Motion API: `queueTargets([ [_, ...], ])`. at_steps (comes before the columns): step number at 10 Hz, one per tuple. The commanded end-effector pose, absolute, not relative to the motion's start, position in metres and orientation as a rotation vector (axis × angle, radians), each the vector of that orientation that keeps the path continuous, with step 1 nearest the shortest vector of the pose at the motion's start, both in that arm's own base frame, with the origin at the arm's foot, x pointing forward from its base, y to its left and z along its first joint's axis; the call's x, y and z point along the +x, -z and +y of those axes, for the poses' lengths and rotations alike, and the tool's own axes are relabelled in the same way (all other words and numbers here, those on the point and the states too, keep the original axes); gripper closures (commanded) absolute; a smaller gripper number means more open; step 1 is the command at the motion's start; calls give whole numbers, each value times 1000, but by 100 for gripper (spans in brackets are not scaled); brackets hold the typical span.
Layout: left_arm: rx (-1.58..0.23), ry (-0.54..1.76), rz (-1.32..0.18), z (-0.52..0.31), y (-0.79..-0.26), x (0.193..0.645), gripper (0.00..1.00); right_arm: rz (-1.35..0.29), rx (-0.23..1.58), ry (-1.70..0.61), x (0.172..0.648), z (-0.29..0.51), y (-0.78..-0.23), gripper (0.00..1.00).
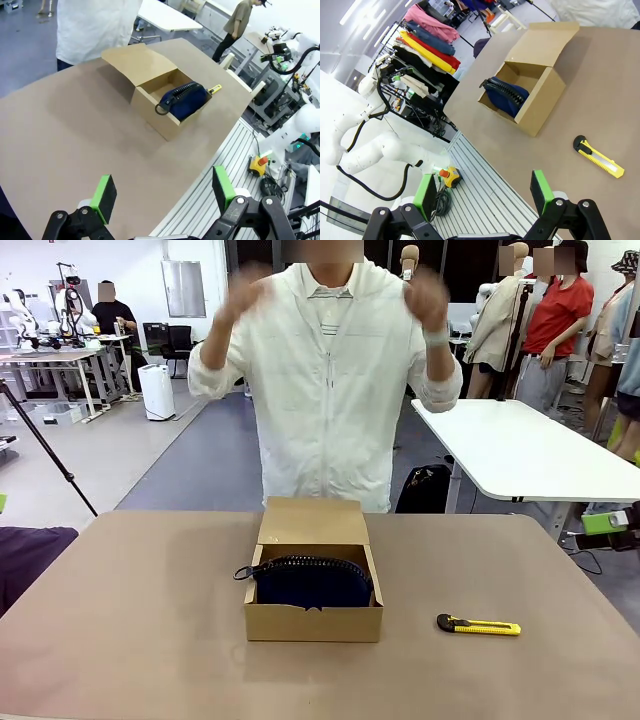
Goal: Pack the items into the box.
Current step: Close the Mailer Box.
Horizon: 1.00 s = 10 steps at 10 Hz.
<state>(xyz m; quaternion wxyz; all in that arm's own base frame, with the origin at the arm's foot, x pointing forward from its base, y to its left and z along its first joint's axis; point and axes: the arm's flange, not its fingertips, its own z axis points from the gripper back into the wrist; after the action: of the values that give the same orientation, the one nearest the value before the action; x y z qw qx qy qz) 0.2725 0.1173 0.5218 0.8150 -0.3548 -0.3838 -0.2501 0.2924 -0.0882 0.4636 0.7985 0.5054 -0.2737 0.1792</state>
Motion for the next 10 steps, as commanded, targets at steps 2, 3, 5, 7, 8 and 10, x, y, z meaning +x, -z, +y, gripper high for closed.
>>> queueTargets([
  [2, -774, 531, -830, 118, -522, 272, 0, -608, 1099, -385, 294, -88, -466, 0],
  [3, -774, 531, -830, 118, -522, 272, 0, -608, 1099, -385, 294, -88, -466, 0],
  [5, -774, 531, -830, 118, -522, 272, 0, -608, 1099, -385, 294, -88, -466, 0],
  [7, -774, 531, -830, 118, -522, 272, 0, -608, 1099, -385, 294, -88, -466, 0],
  [8, -774, 531, -830, 118, -522, 272, 0, -608, 1099, -385, 294, -88, -466, 0],
  [10, -774, 531, -830, 118, -522, 272, 0, -587, 1085, -385, 292, -88, -464, 0],
])
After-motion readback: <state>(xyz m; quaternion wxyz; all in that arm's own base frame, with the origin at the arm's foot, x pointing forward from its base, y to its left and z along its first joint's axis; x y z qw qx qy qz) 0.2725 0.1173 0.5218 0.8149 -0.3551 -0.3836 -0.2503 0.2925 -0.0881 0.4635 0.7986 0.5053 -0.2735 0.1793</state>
